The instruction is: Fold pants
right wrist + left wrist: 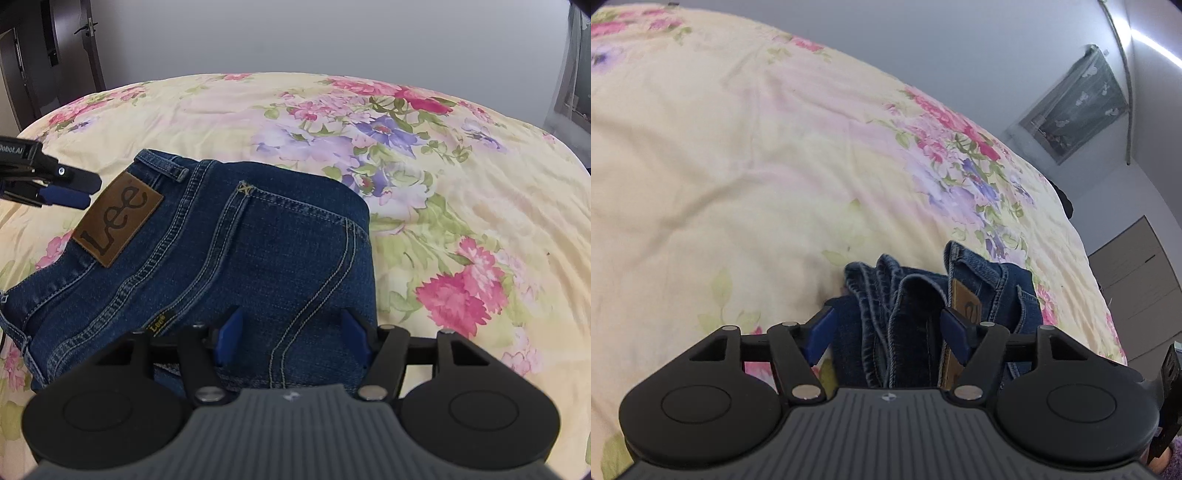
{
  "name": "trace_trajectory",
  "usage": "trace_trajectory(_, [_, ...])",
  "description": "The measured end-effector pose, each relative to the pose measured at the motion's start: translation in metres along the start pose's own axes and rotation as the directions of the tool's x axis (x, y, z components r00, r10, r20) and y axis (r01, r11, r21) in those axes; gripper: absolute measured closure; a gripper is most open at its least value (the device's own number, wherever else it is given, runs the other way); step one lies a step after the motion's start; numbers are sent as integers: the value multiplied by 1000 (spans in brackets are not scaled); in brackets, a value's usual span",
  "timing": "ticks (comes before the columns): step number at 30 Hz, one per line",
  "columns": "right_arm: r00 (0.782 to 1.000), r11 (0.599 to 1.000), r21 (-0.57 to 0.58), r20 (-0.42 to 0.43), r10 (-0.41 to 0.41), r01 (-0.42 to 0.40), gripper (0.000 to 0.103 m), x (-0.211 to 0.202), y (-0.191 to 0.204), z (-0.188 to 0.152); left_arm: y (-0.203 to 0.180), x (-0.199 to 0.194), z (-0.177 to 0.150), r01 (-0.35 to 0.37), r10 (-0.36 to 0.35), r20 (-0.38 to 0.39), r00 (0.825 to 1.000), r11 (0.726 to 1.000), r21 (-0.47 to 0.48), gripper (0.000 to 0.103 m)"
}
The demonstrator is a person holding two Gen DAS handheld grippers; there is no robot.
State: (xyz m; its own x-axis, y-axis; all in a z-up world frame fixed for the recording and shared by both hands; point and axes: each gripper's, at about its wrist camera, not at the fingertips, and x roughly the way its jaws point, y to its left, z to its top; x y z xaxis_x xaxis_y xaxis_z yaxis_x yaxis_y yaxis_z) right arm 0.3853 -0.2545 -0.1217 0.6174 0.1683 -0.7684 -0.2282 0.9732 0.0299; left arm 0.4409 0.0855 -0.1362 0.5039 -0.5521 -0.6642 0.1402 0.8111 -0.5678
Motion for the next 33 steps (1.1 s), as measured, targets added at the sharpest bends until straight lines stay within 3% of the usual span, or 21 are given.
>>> trace_trajectory(5, [1000, 1000, 8, -4, 0, 0, 45, -1, 0, 1, 24, 6, -10, 109, -106, 27, 994, 980, -164, 27])
trace_trajectory(9, [1000, 1000, 5, -8, 0, 0, 45, -1, 1, 1, 27, 4, -11, 201, -197, 39, 980, 960, -194, 27])
trace_trajectory(14, [1000, 1000, 7, -10, -5, 5, 43, 0, 2, 2, 26, 13, -13, 178, -178, 18, 984, 964, -197, 22])
trace_trajectory(20, [1000, 1000, 7, -11, -4, 4, 43, 0, 2, 2, 30, 30, -15, 243, -243, 25, 970, 943, -228, 16])
trace_trajectory(25, [1000, 1000, 8, -21, 2, -2, 43, 2, 0, 3, 18, 44, -11, 208, -209, 6, 978, 969, -135, 17])
trace_trajectory(27, [1000, 1000, 14, -27, 4, -4, 43, 3, -1, 3, 13, 42, -13, 197, -198, 8, 980, 975, -99, 36])
trace_trajectory(28, [1000, 1000, 17, -27, 7, -6, 43, 4, -2, 3, 10, 40, -14, 204, -204, 9, 979, 975, -85, 62])
trace_trajectory(29, [1000, 1000, 17, -26, 9, -8, 43, 4, -2, 3, 5, 37, -15, 205, -204, 12, 979, 975, -89, 71])
trace_trajectory(33, [999, 999, 41, -32, 23, -22, 45, -3, -7, 5, -34, 6, -17, 150, -150, 40, 988, 989, 4, 84])
